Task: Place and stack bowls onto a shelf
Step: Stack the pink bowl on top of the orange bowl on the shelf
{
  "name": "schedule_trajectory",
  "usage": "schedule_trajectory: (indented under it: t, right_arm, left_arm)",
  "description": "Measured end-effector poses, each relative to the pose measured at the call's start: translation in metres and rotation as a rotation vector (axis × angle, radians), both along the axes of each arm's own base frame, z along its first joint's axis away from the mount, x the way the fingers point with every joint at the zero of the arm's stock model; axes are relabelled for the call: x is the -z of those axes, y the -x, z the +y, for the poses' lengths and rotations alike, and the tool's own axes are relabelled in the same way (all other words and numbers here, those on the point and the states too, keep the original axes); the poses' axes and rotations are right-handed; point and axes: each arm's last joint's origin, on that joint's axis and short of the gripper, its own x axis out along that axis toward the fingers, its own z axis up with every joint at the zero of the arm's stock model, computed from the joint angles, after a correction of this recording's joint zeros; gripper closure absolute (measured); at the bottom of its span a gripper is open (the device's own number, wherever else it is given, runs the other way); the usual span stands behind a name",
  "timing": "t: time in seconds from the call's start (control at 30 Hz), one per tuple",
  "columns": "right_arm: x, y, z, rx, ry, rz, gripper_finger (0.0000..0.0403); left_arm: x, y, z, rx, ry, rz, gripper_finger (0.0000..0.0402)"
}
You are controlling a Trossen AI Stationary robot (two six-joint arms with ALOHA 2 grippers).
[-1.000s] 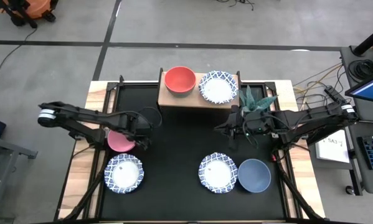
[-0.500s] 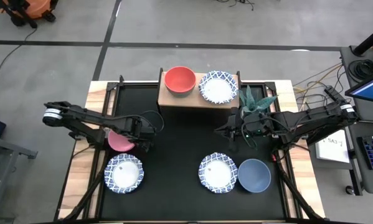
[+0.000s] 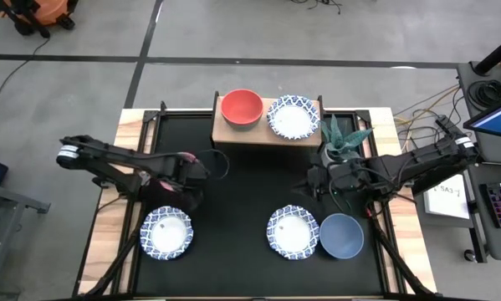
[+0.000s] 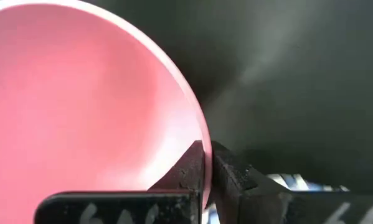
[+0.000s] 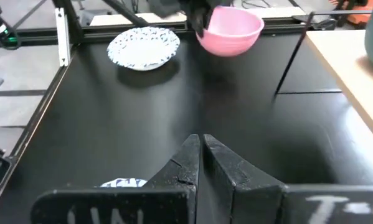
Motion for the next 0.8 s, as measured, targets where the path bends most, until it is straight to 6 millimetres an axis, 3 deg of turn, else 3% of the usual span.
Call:
schedule_trajectory:
  t: [0.2,0.37,0.57,0.8]
  right_arm:
    - [0.001,0.001,0.003,-0.022,0.024,0.002,0.0394]
    - [0.001,0.001,0.003,-0.029,0.039,0.002,0.0394]
    - [0.003,0.001,0.003,-0.034,0.050,0.008,0.0394]
    - [0.007,0.001,0.003,-0.039,0.058,0.018,0.0394]
  left_arm:
    - [-0.059,-0.019,-0.028,0.372,0.002,-0.159,0.0401]
    - [-0.103,-0.039,-0.036,0.581,-0.131,-0.290,0.0401]
    - [-0.133,-0.061,-0.030,0.763,-0.403,-0.296,0.0401]
    - [-0.166,-0.075,-0.004,0.789,-0.629,-0.272,0.0401]
